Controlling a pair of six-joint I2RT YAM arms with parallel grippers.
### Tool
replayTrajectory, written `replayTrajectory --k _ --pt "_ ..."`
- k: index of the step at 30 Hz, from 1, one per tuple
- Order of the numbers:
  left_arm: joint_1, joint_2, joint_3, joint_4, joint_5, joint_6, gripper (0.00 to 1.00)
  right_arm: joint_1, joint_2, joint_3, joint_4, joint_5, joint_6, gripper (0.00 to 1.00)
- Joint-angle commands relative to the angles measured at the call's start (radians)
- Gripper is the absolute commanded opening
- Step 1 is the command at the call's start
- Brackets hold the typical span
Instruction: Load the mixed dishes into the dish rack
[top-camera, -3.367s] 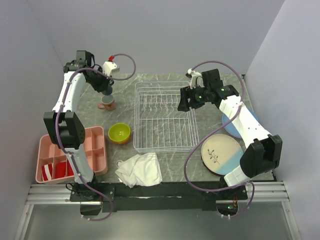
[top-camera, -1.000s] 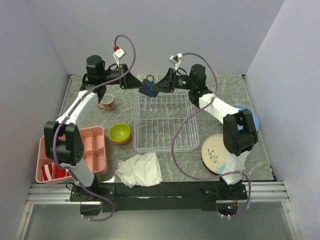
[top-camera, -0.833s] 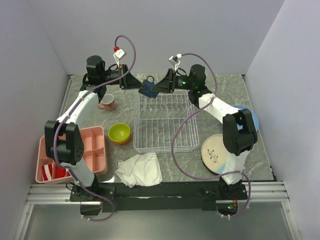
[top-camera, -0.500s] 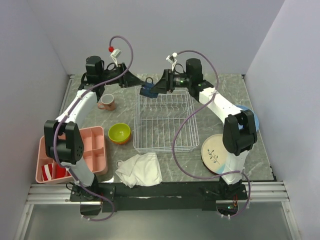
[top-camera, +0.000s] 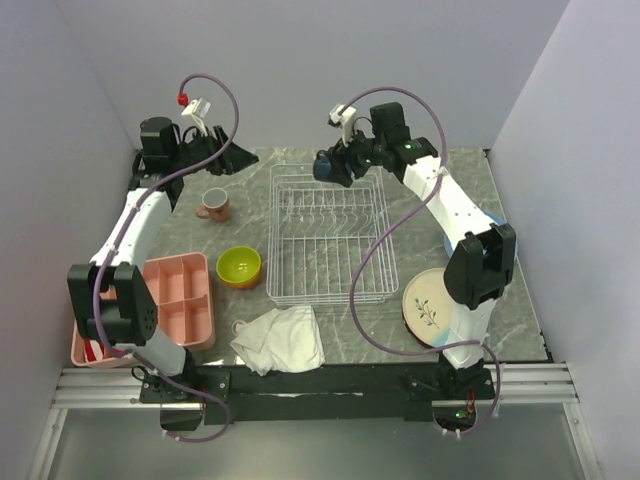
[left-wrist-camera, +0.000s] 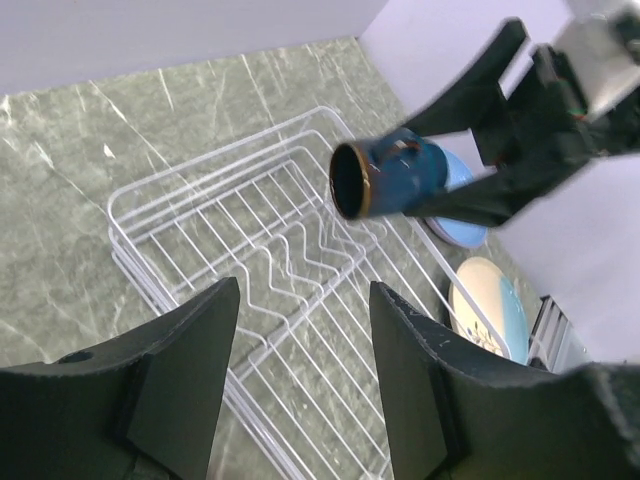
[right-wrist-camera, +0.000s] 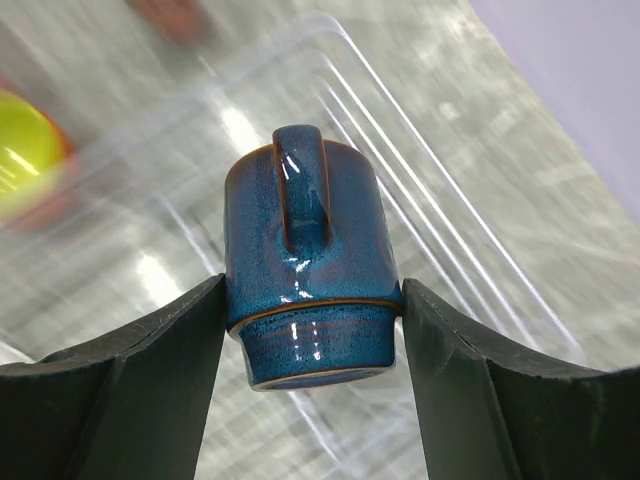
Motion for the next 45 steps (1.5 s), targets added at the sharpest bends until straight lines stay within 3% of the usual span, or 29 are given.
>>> replayTrajectory --k 1,8,18,45 --pt "-0.003 -0.094 -0.082 0.025 -0.017 0.049 0.61 -0.014 0.054 0.167 -0.168 0.187 -0.327 0.25" --pt "-0.002 -0.147 -0.172 0.087 -0.026 0.052 0.61 -0.018 0.175 0.355 -0.305 0.342 -0.591 0.25" --pt "0.003 -0.197 -0.276 0.173 -0.032 0.02 0.61 -0.019 0.22 0.371 -0.434 0.453 -0.939 0.25" --pt "0.04 -0.211 -0.33 0.173 -0.028 0.008 0.62 -0.003 0.395 0.398 -0.543 0.543 -1.195 0.24"
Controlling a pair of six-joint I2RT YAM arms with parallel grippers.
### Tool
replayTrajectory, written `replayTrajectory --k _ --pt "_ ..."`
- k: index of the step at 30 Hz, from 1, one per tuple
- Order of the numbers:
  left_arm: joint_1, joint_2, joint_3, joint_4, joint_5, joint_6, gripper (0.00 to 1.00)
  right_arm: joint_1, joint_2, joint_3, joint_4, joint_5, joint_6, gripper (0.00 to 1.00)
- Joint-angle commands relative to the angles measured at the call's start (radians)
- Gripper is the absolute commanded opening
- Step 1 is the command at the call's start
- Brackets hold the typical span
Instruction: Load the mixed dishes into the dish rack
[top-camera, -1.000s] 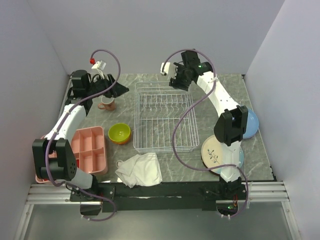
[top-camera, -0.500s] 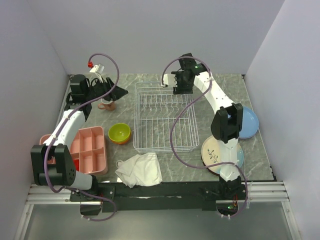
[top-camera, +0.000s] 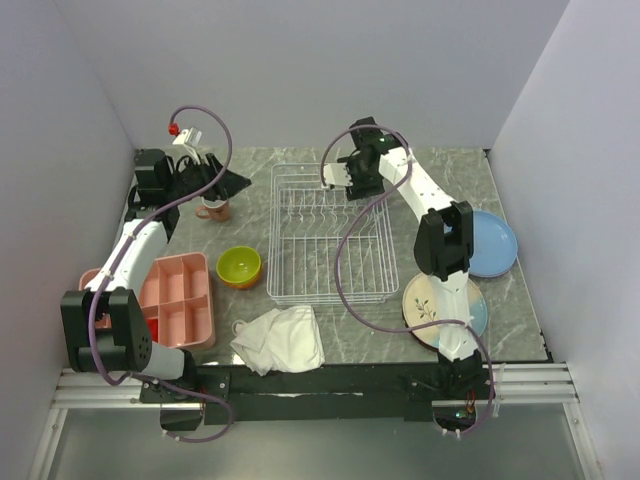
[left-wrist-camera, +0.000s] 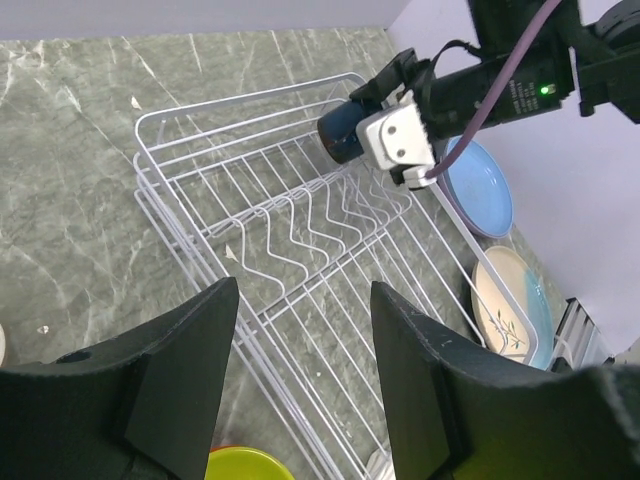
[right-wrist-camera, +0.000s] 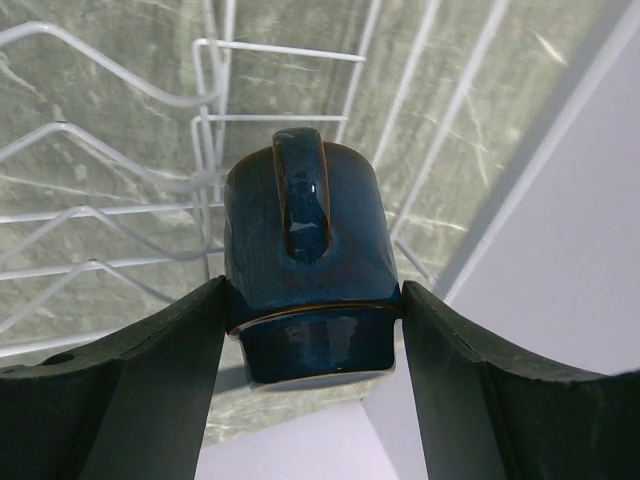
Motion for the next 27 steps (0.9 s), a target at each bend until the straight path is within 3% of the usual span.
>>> replayTrajectory --k 1,5,12,26,27 --pt "0.005 -0.02 -0.003 0.027 0.005 0.011 0.62 0.001 0.024 0.053 -0.056 0.035 -0.082 0.24" --pt "0.009 -0.018 -0.005 0.016 -0.002 0.027 0.62 0.001 0.015 -0.007 -0.027 0.09 -0.153 0.28" --pt "0.014 -0.023 -0.017 0.018 0.005 0.028 0.62 0.003 0.023 -0.009 0.051 0.107 -0.135 0.62" --pt "0.012 -0.021 0.002 0.022 0.059 0.015 0.63 0.003 -0.025 -0.07 0.12 0.086 -0.126 0.8" --pt "0.012 -0.023 0.0 0.027 0.064 0.013 0.63 0.003 -0.022 -0.058 0.117 0.083 -0.126 0.88"
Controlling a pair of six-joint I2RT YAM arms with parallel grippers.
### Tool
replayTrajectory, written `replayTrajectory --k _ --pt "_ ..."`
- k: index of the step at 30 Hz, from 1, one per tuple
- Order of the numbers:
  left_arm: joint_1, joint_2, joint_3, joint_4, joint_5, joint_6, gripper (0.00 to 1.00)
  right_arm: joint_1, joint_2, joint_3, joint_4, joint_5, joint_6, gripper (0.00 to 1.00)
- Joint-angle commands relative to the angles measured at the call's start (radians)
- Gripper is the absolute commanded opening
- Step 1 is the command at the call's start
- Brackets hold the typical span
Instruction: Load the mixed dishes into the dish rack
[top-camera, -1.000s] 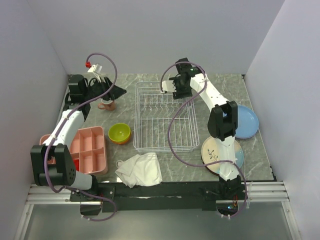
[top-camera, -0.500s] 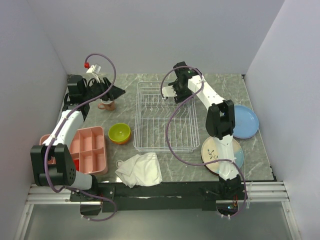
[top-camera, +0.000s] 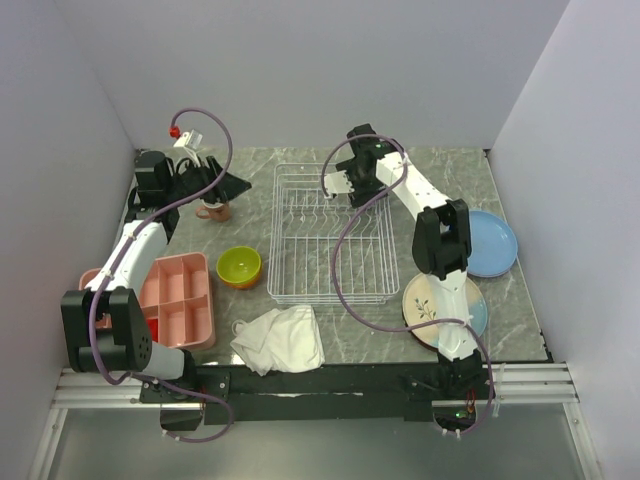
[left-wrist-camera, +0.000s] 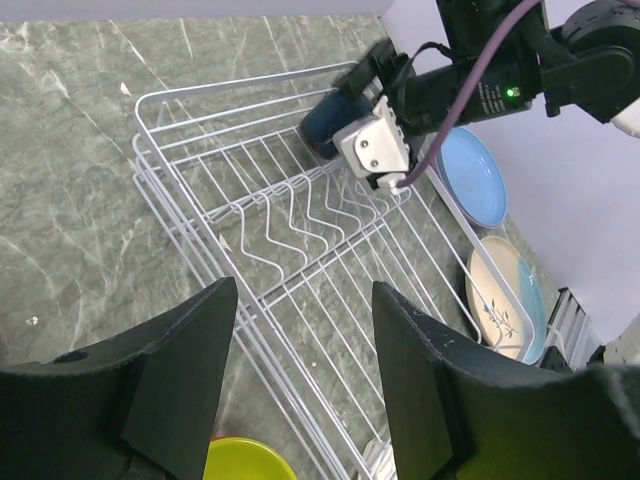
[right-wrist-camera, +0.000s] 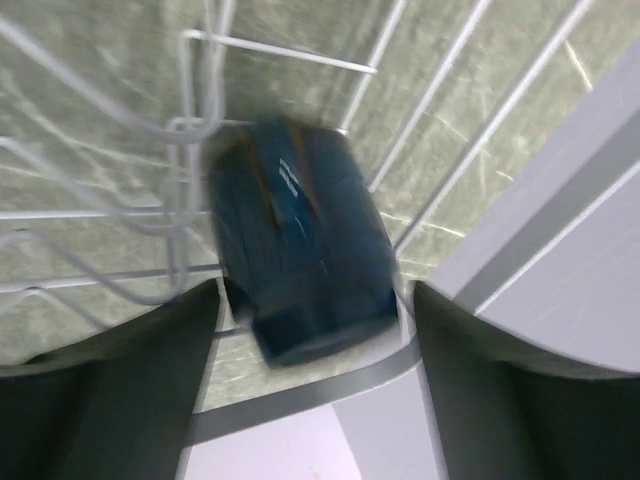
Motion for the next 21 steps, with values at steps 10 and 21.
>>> replayTrajectory --k 10,21 --pt "0.003 -0.054 0.039 -0.051 0.046 0.064 0.63 -0.004 -0.098 0.03 0.105 -0.026 0.089 0.9" --pt "0.019 0.169 0.415 -0.759 -0.429 0.723 0.65 -0.023 -0.394 -0.101 0.137 -0.28 0.649 0.89"
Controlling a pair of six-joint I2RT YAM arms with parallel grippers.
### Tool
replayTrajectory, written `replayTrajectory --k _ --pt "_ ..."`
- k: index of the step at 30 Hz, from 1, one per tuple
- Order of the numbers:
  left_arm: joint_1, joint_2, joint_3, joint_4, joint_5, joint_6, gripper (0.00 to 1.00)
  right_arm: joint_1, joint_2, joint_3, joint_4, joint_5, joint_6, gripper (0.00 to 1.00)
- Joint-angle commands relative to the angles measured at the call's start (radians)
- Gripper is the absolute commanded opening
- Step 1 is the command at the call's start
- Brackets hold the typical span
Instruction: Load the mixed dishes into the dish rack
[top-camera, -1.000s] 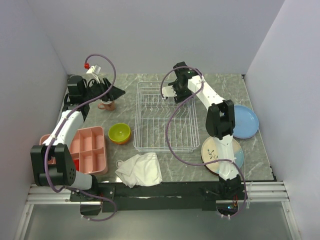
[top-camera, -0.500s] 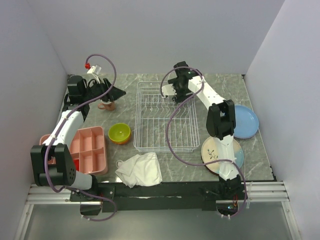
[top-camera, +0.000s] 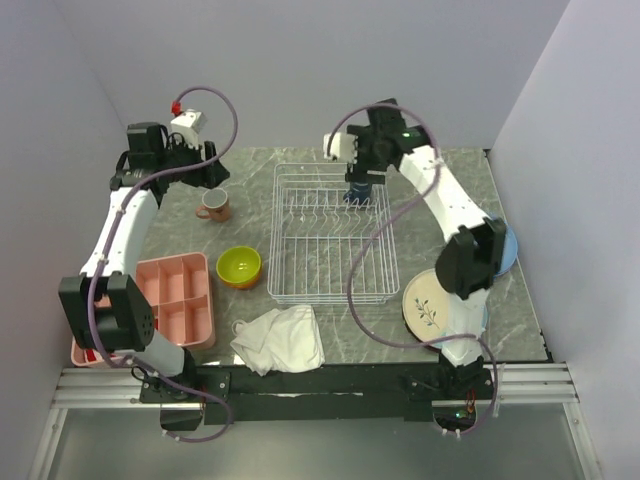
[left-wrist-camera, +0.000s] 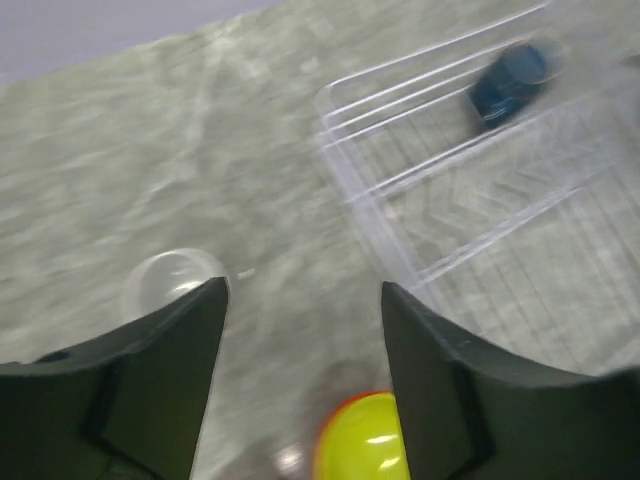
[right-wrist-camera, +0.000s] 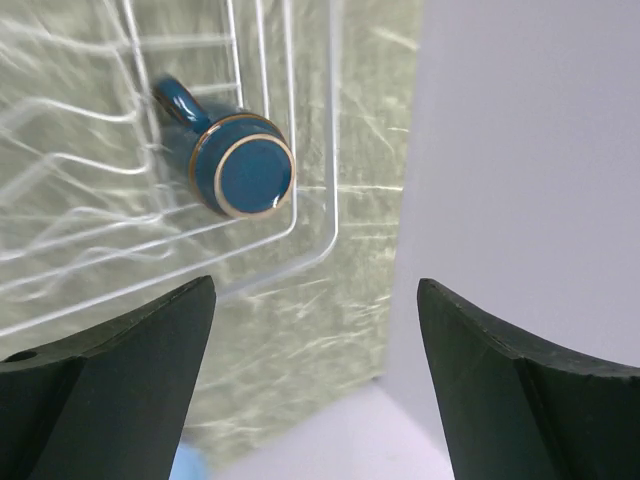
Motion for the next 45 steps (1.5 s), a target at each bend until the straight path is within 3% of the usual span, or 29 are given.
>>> replayTrajectory --k 1,8,9,12,16,29,32,37,42,45 --pt "0.002 0.093 0.084 -0.277 -0.185 0.311 0.63 -0.02 -0.208 -0.081 0.11 -0.175 0.414 0.89" --pt "-0.015 0.232 0.192 -0.396 -0.206 0.561 0.58 -0.037 -0.256 -0.071 0.126 -0.467 0.933 0.89" --pt "-0.016 0.238 0.189 -0.382 -0.209 0.578 0.59 -0.056 -0.255 -0.072 0.163 -0.529 1.061 0.89" --pt "-0.016 0.261 0.2 -0.367 -0.211 0.62 0.6 -0.08 -0.271 -0.135 0.268 -0.586 1.238 0.88" --pt "-0.024 0.344 0.263 -0.406 -0.227 0.627 0.59 -0.082 -0.296 -0.184 0.272 -0.572 1.222 0.88" --pt "-0.076 0.45 0.267 -0.365 -0.28 0.69 0.55 -0.089 -0.296 -0.204 0.267 -0.532 1.19 0.88" --pt "-0.078 0.465 0.289 -0.37 -0.27 0.68 0.47 -0.088 -0.299 -0.212 0.274 -0.52 1.187 0.88" --pt "-0.079 0.479 0.309 -0.385 -0.267 0.673 0.15 -0.089 -0.296 -0.221 0.283 -0.505 1.19 0.87" --pt "-0.081 0.47 0.293 -0.367 -0.278 0.65 0.01 -0.086 -0.298 -0.24 0.304 -0.476 1.205 0.86" --pt "-0.081 0.471 0.336 -0.396 -0.266 0.621 0.01 -0.086 -0.305 -0.263 0.323 -0.518 1.24 0.86"
